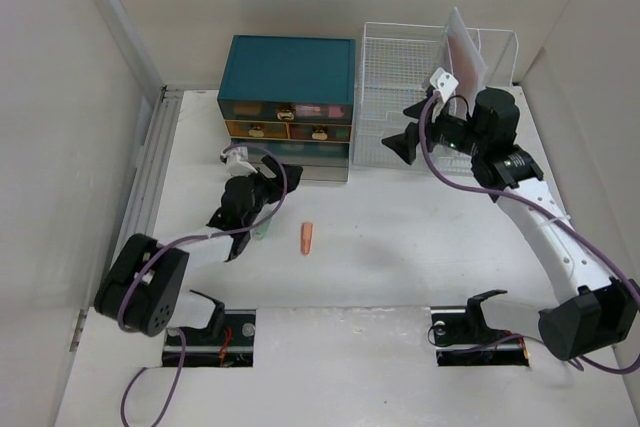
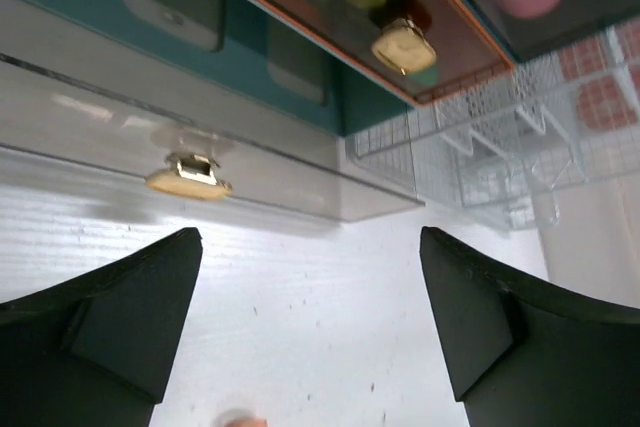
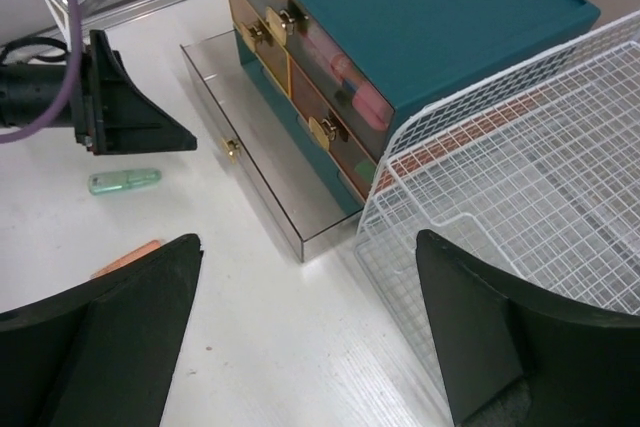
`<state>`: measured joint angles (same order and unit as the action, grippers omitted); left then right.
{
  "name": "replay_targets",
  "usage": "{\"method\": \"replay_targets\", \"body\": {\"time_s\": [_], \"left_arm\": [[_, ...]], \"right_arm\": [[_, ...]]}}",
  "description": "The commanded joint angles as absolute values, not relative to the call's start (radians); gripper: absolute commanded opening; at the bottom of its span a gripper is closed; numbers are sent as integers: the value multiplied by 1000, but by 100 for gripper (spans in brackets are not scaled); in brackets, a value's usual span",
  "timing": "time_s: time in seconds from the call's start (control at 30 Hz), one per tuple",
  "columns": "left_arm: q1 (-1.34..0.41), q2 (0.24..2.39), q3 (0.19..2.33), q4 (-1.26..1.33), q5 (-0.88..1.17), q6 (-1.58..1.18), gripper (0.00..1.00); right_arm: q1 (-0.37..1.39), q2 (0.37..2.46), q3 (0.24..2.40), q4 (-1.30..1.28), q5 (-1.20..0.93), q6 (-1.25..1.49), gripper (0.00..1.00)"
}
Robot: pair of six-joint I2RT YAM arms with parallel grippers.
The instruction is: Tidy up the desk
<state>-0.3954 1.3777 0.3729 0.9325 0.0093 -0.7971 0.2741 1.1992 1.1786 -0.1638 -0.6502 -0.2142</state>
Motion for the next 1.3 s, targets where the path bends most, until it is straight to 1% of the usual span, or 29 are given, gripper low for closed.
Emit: {"method": "replay_targets", "body": {"time_s": [0.0,0.03,0.1,0.13,0.17,0.23,0.3,0.37,0.4,0.43,0.47,0.57,0.67,0.73,0.83,0.9,0.97,1.0,1.07,1.1,1.17,1.23,1.27], "left_arm": [[-437,1278,400,736,-26,-695,87],[-448,1225,400,700,-44,-686,72],[-485,1165,350,648,-118,-686,56],[-500,1134,327,612,-144,-686,50],[-527,1068,304,598,-168,-686,41],[-558,1002,244,536,-259,-716,36],[-606,904,213,491,-313,-726,32],[-635,839,177,415,-389,-761,32],[-658,774,176,384,-408,-775,32],[-667,741,164,350,-448,-791,31],[-667,708,155,292,-463,-805,26],[-683,580,146,233,-482,-831,26],[-692,496,155,157,-504,-831,26],[-692,485,199,83,-514,-813,29],[-692,535,281,-3,-538,-759,32],[-692,569,317,-34,-548,-732,32],[-692,616,339,-34,-520,-723,35],[-692,632,339,-34,-503,-723,35],[-692,663,374,-34,-489,-723,39],[-692,687,374,-43,-489,-723,39],[-692,707,387,-54,-544,-723,40],[-692,739,387,-66,-572,-736,40],[-692,753,396,-66,-583,-750,42]], "right_arm": [[267,1210,1181,-114,-715,-229,92],[276,1219,1172,-123,-724,-238,84],[300,1229,1172,-158,-773,-305,77],[313,1242,1172,-176,-799,-345,72],[325,1243,1172,-228,-831,-465,70],[368,1268,1172,-299,-929,-624,67],[403,1291,1163,-400,-956,-841,65],[492,1313,1163,-443,-896,-926,65],[529,1327,1187,-504,-862,-1033,65],[567,1359,1187,-526,-823,-1078,65],[648,1376,1201,-541,-728,-1119,65],[766,1452,1212,-551,-576,-1218,66],[817,1529,1233,-551,-516,-1296,66],[833,1558,1252,-551,-506,-1340,68],[861,1627,1275,-541,-450,-1445,68],[871,1653,1275,-541,-424,-1482,69],[882,1680,1296,-532,-403,-1506,69],[882,1709,1305,-532,-390,-1531,69],[891,1735,1322,-532,-390,-1549,69],[891,1749,1342,-541,-390,-1572,69],[913,1793,1365,-555,-390,-1592,67],[922,1851,1425,-612,-381,-1626,60],[922,1868,1446,-635,-380,-1635,60]]}}
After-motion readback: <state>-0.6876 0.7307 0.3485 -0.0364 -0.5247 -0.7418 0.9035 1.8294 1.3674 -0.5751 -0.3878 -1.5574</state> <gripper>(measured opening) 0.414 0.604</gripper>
